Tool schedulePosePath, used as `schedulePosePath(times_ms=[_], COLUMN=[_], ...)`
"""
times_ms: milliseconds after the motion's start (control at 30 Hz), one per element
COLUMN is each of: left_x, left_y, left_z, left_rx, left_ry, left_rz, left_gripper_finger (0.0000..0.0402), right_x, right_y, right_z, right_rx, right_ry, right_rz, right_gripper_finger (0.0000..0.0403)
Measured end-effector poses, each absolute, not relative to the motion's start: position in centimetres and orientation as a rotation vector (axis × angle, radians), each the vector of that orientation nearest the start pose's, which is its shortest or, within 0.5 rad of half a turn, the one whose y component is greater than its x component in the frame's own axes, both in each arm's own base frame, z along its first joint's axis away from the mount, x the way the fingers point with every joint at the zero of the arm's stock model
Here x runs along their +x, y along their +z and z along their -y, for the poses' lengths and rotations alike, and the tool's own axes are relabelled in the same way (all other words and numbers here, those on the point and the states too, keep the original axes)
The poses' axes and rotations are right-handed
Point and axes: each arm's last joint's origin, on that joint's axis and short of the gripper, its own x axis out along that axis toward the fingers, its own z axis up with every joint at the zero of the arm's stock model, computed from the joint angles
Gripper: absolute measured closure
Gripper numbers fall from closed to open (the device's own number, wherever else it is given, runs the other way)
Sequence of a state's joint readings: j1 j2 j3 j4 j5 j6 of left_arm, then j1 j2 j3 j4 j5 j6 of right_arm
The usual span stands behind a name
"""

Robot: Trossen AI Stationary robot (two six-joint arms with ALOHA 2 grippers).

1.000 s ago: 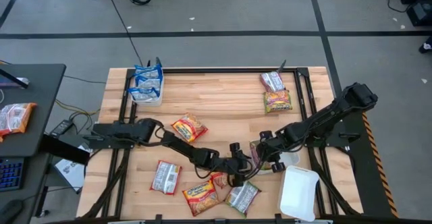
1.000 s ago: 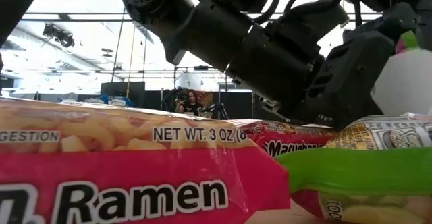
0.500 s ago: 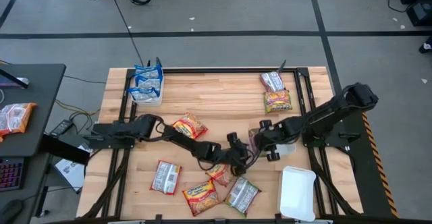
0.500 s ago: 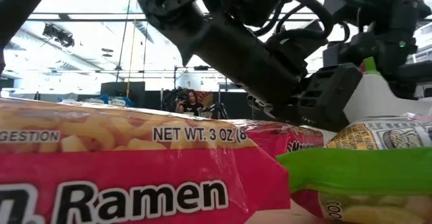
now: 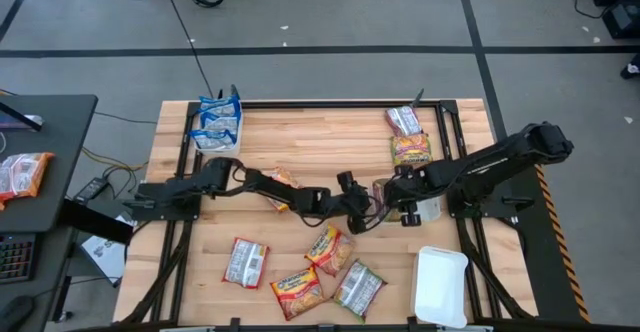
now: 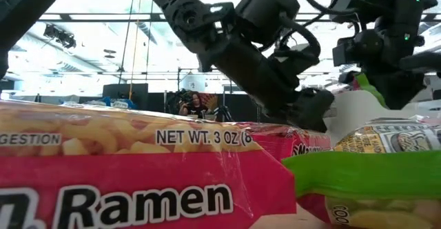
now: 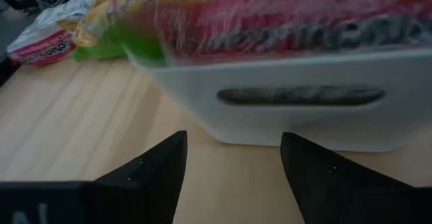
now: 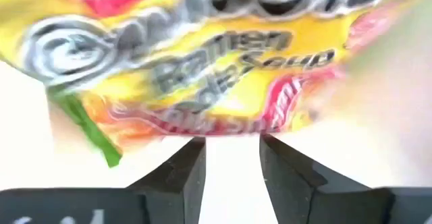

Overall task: Sort Maruchan noodles
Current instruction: Put the green noodle pack into the middle right white bin

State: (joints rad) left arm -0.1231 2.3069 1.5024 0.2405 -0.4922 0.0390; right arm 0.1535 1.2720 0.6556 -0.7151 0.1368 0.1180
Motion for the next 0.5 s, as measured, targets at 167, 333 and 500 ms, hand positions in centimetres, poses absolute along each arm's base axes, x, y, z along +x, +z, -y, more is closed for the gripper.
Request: schedulePosePath(times_ms=[167,333,500], left_x=[47.5,45.7,43.8], left_y=[13.8,17.5,21.4], left_z=[5.1,4.9,3.9], left_rx=[0.253,0.265,0.102], left_ry=[0.324,0.334,0.416], left_rz=[-0.649,-0.719,-0.723], left_gripper_finger=[0.0159,0.0159,0.0159], right_x=[19.4,18.9,19.1], right_y=[20.1,23.5,24.7], right_z=[-2.6,-1.2,2.0], right_rx=[-0.015,0.042,0.145], right_ry=[-0.073,-0.272,-0.498], right_rz=[-1.239,-1.219,-1.171], right_gripper_finger=[0.0231,0.0212,0.0209])
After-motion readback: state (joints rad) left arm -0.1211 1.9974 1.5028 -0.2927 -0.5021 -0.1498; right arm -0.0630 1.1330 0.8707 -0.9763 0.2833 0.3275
